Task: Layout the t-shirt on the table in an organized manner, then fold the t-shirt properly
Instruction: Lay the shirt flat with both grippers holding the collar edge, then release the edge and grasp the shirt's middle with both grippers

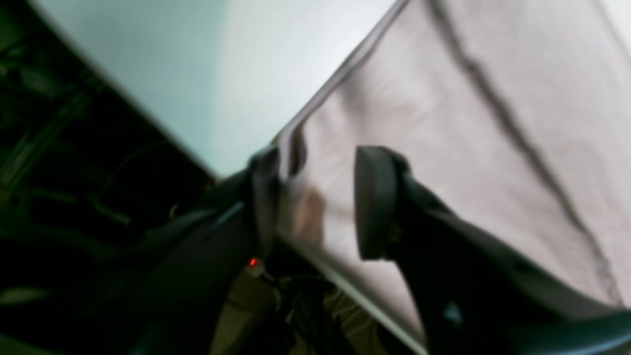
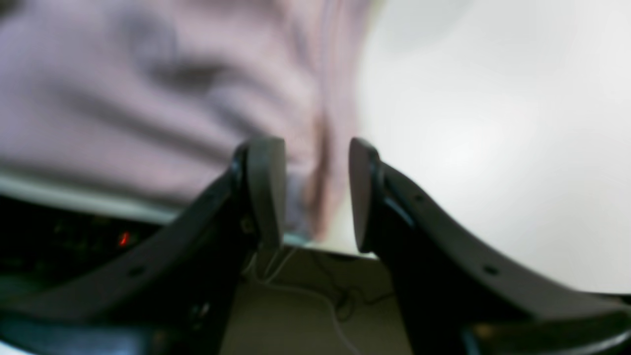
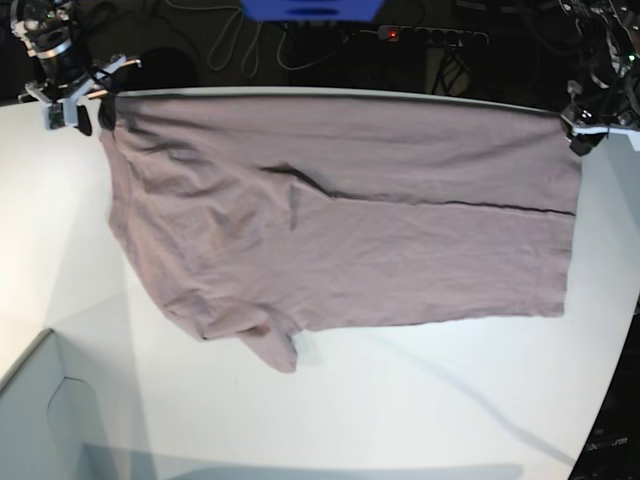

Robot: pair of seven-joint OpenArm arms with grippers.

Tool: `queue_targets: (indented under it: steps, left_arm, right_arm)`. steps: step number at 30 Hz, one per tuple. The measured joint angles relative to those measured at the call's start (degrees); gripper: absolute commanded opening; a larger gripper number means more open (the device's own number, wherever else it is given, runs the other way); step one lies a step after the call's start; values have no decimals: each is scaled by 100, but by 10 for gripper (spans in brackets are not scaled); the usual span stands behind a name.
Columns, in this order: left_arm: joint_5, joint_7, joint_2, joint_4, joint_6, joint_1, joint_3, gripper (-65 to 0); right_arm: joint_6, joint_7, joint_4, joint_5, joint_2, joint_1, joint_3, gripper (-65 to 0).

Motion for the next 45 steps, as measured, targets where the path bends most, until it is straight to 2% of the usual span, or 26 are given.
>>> queue_targets:
  steps: [6, 11, 13, 16, 18, 20, 27, 29, 32, 34, 37, 41, 45]
  left_arm:
    - [22, 17, -11, 328, 2, -2, -7, -370]
    - [11, 7, -50, 597, 17, -260, -31, -369]
    - [-2, -2, -44, 754, 0, -310, -15, -352]
    - [68, 33, -48, 855, 46, -470, -28, -269]
    - [79, 50, -52, 831, 37, -612, -33, -219]
    - [79, 81, -101, 774, 35, -846, -26, -197]
    - [79, 55, -356, 470, 35, -1279, 17, -195]
    - [83, 72, -485, 334, 46, -1366, 11, -195]
    - [74, 0, -632, 177, 37, -1419, 13, -195]
    - [66, 9, -691, 26, 11, -1484, 15, -195]
    - [83, 33, -752, -238, 22, -1591, 7, -195]
    - [87, 20, -800, -621, 22, -1847, 11, -195]
    - [79, 0, -802, -960, 9, -2151, 17, -195]
  right_arm:
    - [0, -103, 356, -11, -140, 240, 87, -420]
    - [2, -160, 332, -7, -127, 1174, 83, -317]
    - [0, -595, 275, -9, -111, 1624, 44, -270]
    - [20, -1410, -2, -15, 79, 2382, -302, -251]
    - [33, -1746, -437, 24, 282, 2964, -562, -251]
    - [9, -2022, -1034, -13, 431, 3571, -778, -251]
    - [9, -2087, -3748, -17, 752, 5252, -1180, -251]
    - [7, -1908, -4546, -13, 872, 5676, -1187, -251]
    - [-42, -1196, -5368, 11, 1014, 5993, -1191, -250]
    - [-153, -741, -5803, 20, 1095, 6030, -1191, -250]
    - [-221, -455, -6203, -37, 1130, 5947, -1191, -250]
    - [-227, -59, -6509, -540, 1110, 5974, -1191, -250]
    - [-247, 369, -6655, -1062, 955, 5984, -1191, -252]
